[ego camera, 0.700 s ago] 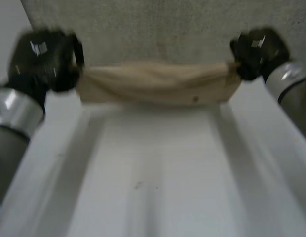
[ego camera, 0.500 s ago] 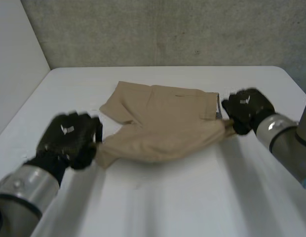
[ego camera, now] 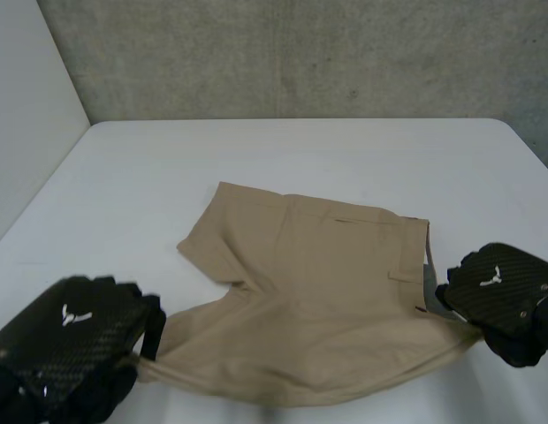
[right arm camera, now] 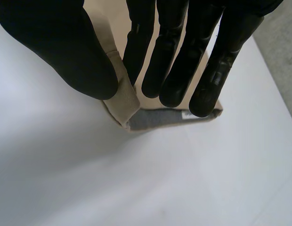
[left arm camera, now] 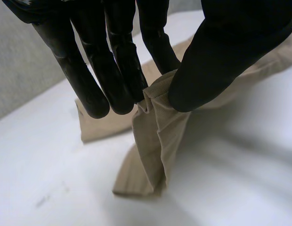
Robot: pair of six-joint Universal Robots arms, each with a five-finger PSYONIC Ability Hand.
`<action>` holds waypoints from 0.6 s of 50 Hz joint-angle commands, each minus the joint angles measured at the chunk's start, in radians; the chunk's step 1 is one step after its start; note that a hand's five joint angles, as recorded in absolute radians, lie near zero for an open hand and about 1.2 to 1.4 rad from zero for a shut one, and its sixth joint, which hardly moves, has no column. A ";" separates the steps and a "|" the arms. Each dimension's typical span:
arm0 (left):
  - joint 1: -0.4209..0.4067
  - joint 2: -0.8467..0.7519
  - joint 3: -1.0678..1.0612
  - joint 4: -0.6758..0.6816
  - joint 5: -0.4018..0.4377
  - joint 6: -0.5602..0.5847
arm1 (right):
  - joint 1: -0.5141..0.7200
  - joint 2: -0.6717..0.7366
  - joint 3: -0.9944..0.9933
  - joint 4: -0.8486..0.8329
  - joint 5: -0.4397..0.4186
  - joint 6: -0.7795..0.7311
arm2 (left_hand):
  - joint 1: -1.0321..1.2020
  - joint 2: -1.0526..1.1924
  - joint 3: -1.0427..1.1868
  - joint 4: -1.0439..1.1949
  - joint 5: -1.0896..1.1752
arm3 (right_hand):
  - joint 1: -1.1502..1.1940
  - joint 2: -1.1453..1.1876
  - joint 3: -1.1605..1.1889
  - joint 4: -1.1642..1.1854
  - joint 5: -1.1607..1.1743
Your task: Fold the shorts.
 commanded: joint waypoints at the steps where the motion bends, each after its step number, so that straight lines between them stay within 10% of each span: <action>1: 0.075 -0.154 0.014 0.349 0.039 0.018 | -0.086 0.150 -0.028 -0.072 -0.148 0.027 | 0.305 0.197 0.208 0.192 0.263 | 0.475 0.216 0.218 0.206 0.263; 8: 0.075 -0.522 0.173 0.687 0.031 0.053 | -0.037 0.371 -0.170 -0.220 -0.093 0.136 | 0.305 0.197 0.208 0.192 0.263 | 0.475 0.216 0.218 0.206 0.263; 30: 0.035 -1.435 1.061 0.911 0.016 0.140 | 0.102 0.864 -0.638 -0.659 0.154 0.249 | 0.305 0.197 0.208 0.192 0.263 | 0.475 0.216 0.218 0.206 0.263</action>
